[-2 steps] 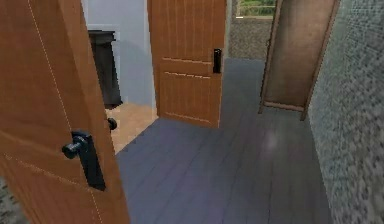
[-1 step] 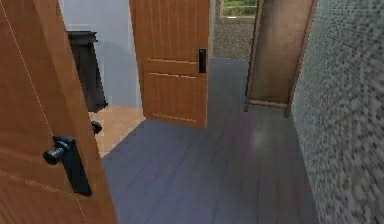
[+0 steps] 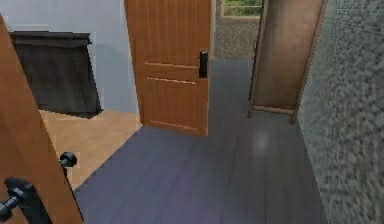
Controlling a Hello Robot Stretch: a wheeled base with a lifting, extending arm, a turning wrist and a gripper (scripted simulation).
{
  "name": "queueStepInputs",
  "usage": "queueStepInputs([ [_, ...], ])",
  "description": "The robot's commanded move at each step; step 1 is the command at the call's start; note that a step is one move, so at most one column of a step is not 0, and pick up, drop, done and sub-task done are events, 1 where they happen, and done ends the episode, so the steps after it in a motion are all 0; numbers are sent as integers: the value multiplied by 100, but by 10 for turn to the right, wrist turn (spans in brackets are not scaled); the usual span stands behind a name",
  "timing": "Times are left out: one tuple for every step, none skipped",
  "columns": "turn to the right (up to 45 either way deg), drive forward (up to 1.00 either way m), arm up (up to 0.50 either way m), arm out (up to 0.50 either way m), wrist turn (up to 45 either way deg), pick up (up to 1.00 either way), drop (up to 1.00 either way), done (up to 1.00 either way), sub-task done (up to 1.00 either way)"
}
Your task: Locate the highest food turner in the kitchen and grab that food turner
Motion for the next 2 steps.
queueStepInputs([
  [90,0,0,0,0,0,0,0,0],
  [0,55,0,0,0,0,0,0,0],
])
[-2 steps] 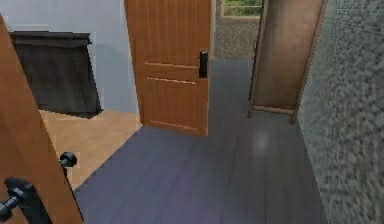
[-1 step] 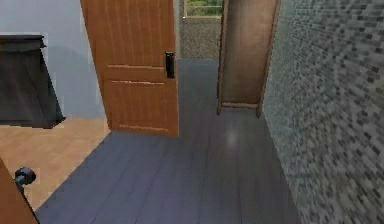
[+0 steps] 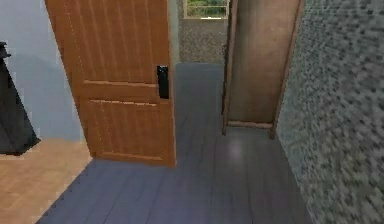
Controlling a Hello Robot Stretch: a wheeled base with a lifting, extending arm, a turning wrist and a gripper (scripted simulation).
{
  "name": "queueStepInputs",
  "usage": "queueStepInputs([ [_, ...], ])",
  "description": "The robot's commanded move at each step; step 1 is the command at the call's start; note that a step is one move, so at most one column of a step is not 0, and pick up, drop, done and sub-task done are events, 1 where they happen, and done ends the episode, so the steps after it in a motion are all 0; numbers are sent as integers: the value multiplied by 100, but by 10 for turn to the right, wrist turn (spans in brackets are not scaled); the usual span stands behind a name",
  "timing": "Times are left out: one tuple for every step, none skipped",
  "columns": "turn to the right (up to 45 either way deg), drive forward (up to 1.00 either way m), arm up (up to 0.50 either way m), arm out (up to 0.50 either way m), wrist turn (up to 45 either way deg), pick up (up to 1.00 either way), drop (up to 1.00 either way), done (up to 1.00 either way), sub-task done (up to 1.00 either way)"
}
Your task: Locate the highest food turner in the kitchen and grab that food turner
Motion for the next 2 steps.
queueStepInputs([
  [60,0,0,0,0,0,0,0,0],
  [0,30,0,0,0,0,0,0,0],
])
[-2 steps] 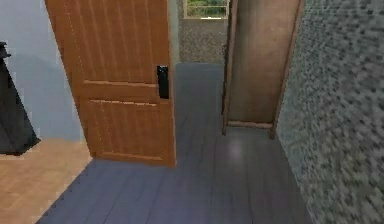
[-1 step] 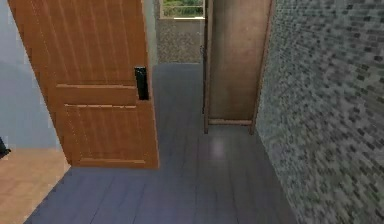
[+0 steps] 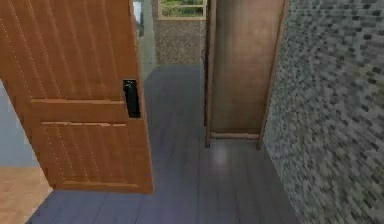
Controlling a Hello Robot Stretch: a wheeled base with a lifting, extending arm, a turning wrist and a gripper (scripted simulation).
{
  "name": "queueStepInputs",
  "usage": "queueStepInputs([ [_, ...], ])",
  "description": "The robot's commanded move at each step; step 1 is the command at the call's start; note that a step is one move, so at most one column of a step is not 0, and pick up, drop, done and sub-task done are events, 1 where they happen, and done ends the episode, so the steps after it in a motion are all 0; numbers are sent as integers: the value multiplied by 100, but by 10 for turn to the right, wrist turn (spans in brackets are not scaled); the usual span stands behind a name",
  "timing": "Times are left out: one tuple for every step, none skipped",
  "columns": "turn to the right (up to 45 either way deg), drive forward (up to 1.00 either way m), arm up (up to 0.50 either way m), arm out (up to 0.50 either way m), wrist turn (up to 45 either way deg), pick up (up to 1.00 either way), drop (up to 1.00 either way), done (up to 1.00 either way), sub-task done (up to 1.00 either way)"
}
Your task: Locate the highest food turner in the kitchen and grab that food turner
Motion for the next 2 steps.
queueStepInputs([
  [-450,0,0,0,0,0,0,0,0],
  [-390,0,0,0,0,0,0,0,0],
])
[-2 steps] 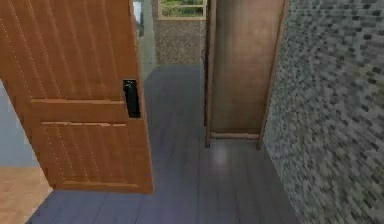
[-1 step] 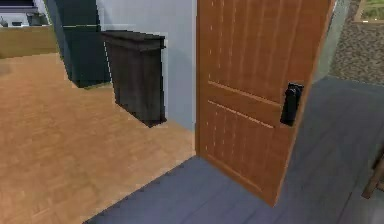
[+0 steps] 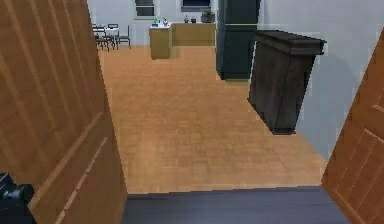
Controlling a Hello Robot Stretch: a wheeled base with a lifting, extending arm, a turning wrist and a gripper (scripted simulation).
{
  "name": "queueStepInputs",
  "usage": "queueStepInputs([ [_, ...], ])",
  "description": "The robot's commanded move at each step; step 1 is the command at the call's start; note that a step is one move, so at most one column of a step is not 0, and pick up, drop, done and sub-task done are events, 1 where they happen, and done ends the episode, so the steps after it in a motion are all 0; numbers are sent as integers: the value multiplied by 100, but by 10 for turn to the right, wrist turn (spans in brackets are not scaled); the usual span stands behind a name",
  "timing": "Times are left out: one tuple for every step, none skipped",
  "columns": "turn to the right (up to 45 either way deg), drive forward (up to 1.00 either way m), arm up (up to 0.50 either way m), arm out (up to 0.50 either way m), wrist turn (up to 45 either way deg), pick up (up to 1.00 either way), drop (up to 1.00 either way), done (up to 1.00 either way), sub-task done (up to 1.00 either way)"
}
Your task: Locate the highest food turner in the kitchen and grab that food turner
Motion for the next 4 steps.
queueStepInputs([
  [0,100,0,0,0,0,0,0,0],
  [0,100,0,0,0,0,0,0,0],
  [0,100,0,0,0,0,0,0,0],
  [0,100,0,0,0,0,0,0,0],
])
